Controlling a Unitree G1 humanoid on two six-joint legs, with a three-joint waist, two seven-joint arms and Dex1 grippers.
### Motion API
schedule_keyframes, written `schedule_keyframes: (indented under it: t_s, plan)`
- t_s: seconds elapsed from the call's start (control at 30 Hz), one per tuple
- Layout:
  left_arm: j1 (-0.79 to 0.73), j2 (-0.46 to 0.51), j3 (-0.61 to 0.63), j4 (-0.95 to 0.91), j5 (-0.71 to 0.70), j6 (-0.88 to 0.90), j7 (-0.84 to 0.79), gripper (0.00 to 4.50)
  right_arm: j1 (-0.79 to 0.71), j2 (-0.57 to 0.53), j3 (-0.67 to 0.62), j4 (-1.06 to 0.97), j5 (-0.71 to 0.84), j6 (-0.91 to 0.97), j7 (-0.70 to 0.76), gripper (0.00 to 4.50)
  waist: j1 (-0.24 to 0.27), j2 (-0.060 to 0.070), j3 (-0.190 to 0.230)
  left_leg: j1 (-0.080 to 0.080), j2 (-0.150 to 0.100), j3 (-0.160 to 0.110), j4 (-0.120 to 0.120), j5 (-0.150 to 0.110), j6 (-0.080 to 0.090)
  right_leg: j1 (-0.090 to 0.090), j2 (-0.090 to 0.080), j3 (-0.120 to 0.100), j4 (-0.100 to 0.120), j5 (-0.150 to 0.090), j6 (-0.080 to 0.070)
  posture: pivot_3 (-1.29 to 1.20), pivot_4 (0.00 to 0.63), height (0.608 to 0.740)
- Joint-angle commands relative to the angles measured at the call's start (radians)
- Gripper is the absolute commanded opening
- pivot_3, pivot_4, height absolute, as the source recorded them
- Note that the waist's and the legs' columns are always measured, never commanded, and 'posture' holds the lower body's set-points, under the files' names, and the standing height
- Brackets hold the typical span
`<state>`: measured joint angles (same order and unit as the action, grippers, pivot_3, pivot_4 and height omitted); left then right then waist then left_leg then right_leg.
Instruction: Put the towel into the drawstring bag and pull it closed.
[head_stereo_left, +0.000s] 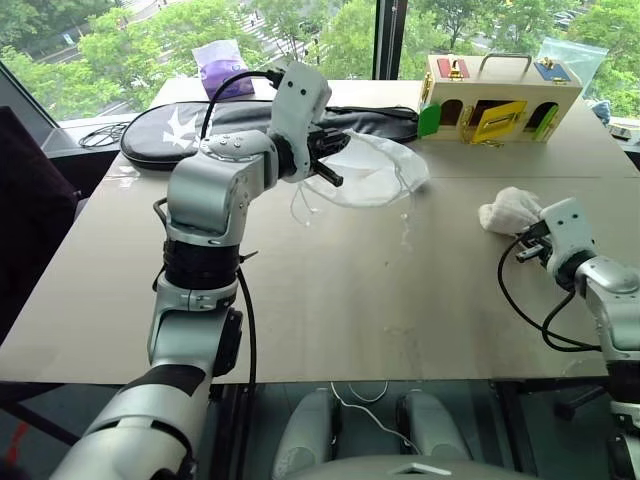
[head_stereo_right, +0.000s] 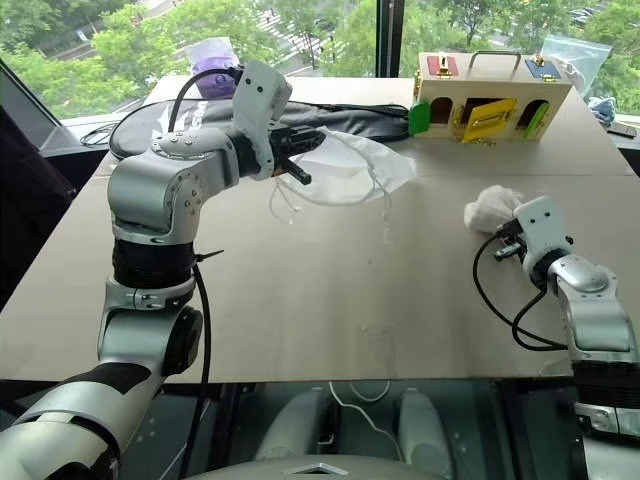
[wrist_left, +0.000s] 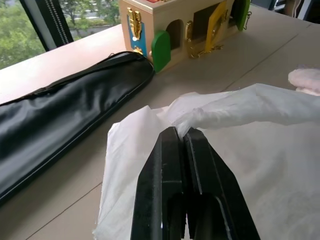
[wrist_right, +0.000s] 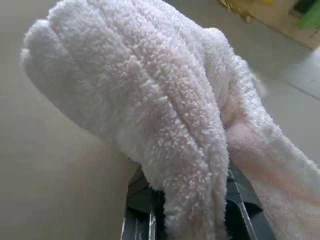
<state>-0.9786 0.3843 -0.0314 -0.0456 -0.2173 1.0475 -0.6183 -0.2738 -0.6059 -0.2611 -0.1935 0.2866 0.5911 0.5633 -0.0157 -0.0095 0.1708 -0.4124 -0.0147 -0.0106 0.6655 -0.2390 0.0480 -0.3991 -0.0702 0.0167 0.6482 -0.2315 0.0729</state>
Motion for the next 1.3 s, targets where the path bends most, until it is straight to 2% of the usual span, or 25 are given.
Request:
schedule_keyframes:
  t_s: [0.03, 0.2, 0.33, 0.4, 0.53, 0.67, 0.9, 1.07, 1.3]
  plan:
    - [-0.028, 0.006, -0.004, 0.008, -0.036, 0.009, -0.021, 0.0, -0.081, 0.003, -0.147, -0.247, 0.366, 0.219, 0.032, 0.03, 0.002, -0.001, 0.001, -0.004, 0.0, 0.0, 0.001, 0.0, 0.0, -0.004, 0.0, 0.0, 0.003, 0.0, 0.0, 0.0, 0.15, 0.74]
    - [-0.033, -0.019, -0.021, 0.041, -0.067, 0.004, -0.028, 0.0, -0.093, 0.061, -0.242, -0.349, 0.898, 0.403, -0.091, 0.03, 0.01, -0.002, 0.001, -0.005, 0.0, -0.001, 0.001, 0.0, 0.0, -0.006, 0.0, -0.001, 0.004, 0.0, 0.0, 0.0, 0.15, 0.74]
    - [-0.033, -0.048, -0.035, 0.069, -0.08, -0.01, -0.023, 0.0, -0.024, 0.116, -0.119, -0.412, 1.335, 0.365, -0.281, 0.03, 0.01, -0.002, 0.002, -0.006, 0.0, -0.001, 0.001, 0.0, 0.001, -0.006, -0.002, -0.001, 0.003, 0.0, 0.0, 0.0, 0.15, 0.74]
    - [-0.036, -0.062, -0.03, 0.073, -0.091, -0.005, -0.021, 0.0, 0.02, 0.133, -0.028, -0.419, 1.447, 0.346, -0.355, 0.03, 0.006, -0.003, 0.002, -0.006, 0.0, 0.0, 0.001, 0.0, 0.001, -0.006, -0.002, -0.001, 0.003, 0.0, 0.0, 0.0, 0.15, 0.74]
    - [-0.042, -0.078, -0.019, 0.079, -0.11, 0.009, -0.01, 0.0, 0.072, 0.146, 0.132, -0.375, 1.549, 0.327, -0.465, 0.03, 0.004, -0.004, 0.003, -0.006, 0.0, 0.0, 0.001, 0.0, 0.001, -0.007, -0.001, 0.0, 0.004, 0.0, 0.0, 0.0, 0.15, 0.74]
    - [-0.043, -0.091, 0.01, 0.065, -0.146, 0.053, 0.007, 0.0, 0.093, 0.158, 0.225, -0.337, 1.522, 0.312, -0.532, 0.03, 0.003, -0.004, 0.003, -0.006, 0.0, 0.001, 0.002, 0.0, 0.001, -0.008, -0.001, 0.0, 0.005, 0.0, 0.0, 0.0, 0.15, 0.74]
    - [-0.03, -0.092, 0.039, 0.033, -0.189, 0.099, 0.037, 0.0, 0.138, 0.124, 0.303, -0.283, 1.46, 0.331, -0.574, 0.03, 0.003, -0.004, 0.003, -0.006, 0.0, 0.001, 0.002, 0.0, 0.001, -0.008, -0.001, 0.0, 0.006, 0.0, 0.0, 0.0, 0.15, 0.74]
    - [-0.022, -0.087, 0.019, 0.018, -0.209, 0.104, 0.024, 0.0, 0.108, 0.163, 0.341, -0.185, 1.455, 0.307, -0.707, 0.03, 0.003, -0.005, 0.003, -0.006, 0.0, 0.001, 0.002, 0.0, 0.001, -0.008, 0.0, 0.0, 0.007, 0.0, 0.0, 0.0, 0.15, 0.74]
    - [0.022, -0.036, -0.048, -0.029, -0.22, 0.076, -0.038, 0.0, 0.079, 0.235, 0.281, -0.186, 1.576, 0.242, -0.715, 0.03, 0.002, -0.005, 0.004, -0.006, 0.0, 0.002, 0.002, 0.0, 0.001, -0.009, 0.0, 0.001, 0.008, -0.001, 0.0, 0.0, 0.15, 0.74]
